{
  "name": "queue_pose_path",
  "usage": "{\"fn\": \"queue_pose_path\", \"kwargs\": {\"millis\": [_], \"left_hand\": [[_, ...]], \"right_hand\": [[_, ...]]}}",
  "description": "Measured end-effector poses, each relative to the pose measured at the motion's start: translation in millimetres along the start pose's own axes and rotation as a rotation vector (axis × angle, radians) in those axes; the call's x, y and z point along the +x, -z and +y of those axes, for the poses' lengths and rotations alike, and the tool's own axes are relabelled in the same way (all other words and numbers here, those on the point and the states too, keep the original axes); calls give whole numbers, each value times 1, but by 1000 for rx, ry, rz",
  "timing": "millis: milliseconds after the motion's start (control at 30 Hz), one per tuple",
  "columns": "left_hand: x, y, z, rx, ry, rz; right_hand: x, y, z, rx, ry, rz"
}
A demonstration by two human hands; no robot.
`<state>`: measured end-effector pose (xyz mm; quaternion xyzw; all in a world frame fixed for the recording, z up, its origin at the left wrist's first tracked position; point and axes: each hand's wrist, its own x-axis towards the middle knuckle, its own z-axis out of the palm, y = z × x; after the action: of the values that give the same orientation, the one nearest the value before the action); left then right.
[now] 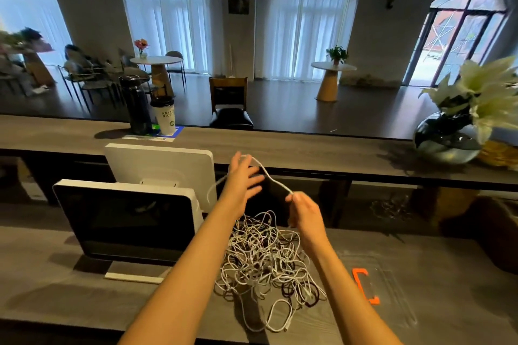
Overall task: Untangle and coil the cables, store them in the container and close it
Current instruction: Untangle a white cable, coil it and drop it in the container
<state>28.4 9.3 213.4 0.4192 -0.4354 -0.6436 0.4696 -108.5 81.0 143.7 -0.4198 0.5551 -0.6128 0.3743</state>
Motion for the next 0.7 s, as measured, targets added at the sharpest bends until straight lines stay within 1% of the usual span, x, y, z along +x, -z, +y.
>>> {"fn": "queue_pose_path", "kwargs": {"millis": [100,200,267,300,367,433,533,633,700], "left_hand": [[-17,-9,-28,105,-22,-32],[-38,-18,-45,274,-38,-196],[-45,-20,-53,317,-54,-288],[-44,-20,-56,337,-80,-303],[-41,-20,-60,329,-114,-252],[-37,-19,-57,191,-101,-181],[-25,-14,-37,-100,-50,-106],[-6,-11,-7,-323,18,-119],[2,-11,10,-406,36,-159]], "right_hand": [[19,-10,-44,121,37,-19],[35,-18,-80,282,15,-71],[43,-20,-96,363,-15,-96],[47,-20,-100,377,-27,-111],[52,-16,-101,394,-56,-152],[54,-12,-93,404,-102,-191],[47,-8,-62,375,-213,-245],[25,-13,-16,207,-239,-380],[7,-21,11,154,-241,-446]]}}
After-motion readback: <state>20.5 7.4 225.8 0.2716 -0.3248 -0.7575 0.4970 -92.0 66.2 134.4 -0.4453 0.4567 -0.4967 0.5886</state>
